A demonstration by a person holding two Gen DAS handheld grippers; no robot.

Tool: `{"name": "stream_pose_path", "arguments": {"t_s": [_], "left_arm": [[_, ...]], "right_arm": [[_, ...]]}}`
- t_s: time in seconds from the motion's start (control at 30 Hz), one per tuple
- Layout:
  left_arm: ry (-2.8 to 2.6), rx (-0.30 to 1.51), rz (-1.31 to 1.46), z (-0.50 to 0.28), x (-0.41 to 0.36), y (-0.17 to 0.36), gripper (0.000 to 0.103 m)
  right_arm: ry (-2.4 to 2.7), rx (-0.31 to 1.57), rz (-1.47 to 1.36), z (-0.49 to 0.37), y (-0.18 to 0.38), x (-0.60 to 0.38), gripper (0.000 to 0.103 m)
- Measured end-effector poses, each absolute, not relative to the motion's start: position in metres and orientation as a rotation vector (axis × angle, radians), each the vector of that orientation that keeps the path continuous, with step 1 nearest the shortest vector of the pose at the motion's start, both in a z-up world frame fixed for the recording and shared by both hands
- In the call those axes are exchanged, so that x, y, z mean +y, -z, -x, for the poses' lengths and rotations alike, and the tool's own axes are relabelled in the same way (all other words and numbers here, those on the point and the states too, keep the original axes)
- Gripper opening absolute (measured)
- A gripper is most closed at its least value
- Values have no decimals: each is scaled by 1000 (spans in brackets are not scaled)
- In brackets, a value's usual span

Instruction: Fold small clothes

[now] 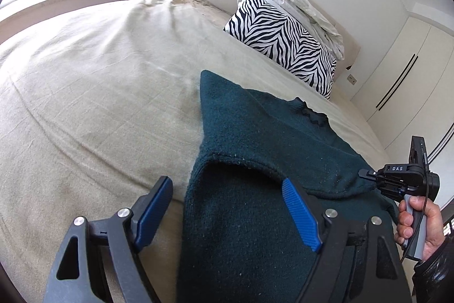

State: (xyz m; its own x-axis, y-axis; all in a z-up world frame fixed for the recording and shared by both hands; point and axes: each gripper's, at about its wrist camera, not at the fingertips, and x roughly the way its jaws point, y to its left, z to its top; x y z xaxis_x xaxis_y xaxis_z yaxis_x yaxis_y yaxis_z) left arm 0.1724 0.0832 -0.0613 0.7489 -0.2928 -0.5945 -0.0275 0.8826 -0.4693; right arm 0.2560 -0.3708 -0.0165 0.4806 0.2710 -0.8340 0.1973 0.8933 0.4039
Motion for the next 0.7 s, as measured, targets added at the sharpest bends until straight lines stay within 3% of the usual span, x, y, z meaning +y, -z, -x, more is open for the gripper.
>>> {"name": "stream_pose_path", "arguments": {"t_s": [0.23, 0.4, 0.57, 0.7], "left_arm": [[236, 706, 610, -212, 110, 35, 76], [401, 766, 672, -274, 110, 33, 68], [420, 914, 692, -329, 107, 62, 68], [419, 931, 651, -341, 102, 76, 63]], "right_arm": [[-86, 1071, -581, -252, 36, -388, 10], [-85, 1040, -663, -244, 38, -403, 24], [-90, 952, -730, -219, 22, -420, 43], [-250, 909, -719, -214, 0, -402, 43]]}}
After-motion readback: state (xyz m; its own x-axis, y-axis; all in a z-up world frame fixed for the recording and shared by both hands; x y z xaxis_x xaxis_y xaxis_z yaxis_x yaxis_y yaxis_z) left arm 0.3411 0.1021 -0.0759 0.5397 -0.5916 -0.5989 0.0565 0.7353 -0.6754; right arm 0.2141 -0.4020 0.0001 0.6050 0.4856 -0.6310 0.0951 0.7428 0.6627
